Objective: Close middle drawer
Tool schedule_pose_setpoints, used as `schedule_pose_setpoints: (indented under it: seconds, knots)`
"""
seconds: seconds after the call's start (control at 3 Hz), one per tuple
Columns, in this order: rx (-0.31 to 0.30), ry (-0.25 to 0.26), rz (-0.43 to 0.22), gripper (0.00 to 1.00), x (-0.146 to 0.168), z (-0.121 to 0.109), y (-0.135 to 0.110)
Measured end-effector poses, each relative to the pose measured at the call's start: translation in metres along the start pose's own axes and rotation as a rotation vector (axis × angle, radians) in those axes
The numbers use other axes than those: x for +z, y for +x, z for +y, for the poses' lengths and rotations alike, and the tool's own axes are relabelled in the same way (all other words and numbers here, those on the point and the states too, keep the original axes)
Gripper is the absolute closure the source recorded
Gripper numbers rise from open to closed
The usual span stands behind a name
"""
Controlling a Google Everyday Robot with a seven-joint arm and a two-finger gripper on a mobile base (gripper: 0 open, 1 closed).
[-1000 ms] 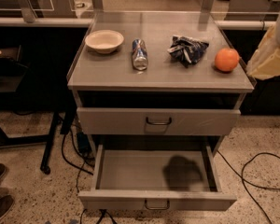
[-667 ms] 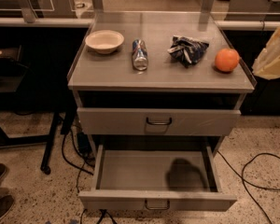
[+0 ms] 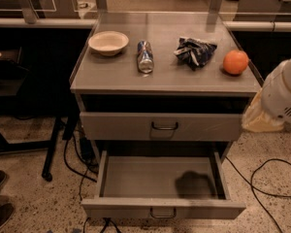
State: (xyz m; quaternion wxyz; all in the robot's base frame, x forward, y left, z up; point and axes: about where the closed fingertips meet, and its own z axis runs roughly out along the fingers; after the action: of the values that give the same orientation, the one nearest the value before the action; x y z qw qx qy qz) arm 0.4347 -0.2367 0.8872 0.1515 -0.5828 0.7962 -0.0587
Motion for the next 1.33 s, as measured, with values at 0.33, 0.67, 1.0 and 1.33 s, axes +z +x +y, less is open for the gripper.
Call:
schedule_pose_setpoints:
  seconds: [0.33,0.67,1.0,1.33]
  knots:
    - [0.000,-0.092,0.029,1.00,0.053,0.016,0.005]
    - [0.001,-0.105,0.033,1.00,0.059,0.019,0.006]
    - [0.007,-0.117,0.039,1.00,0.060,0.021,0.007]
    - [0.030,-0.172,0.080,1.00,0.104,0.045,0.019]
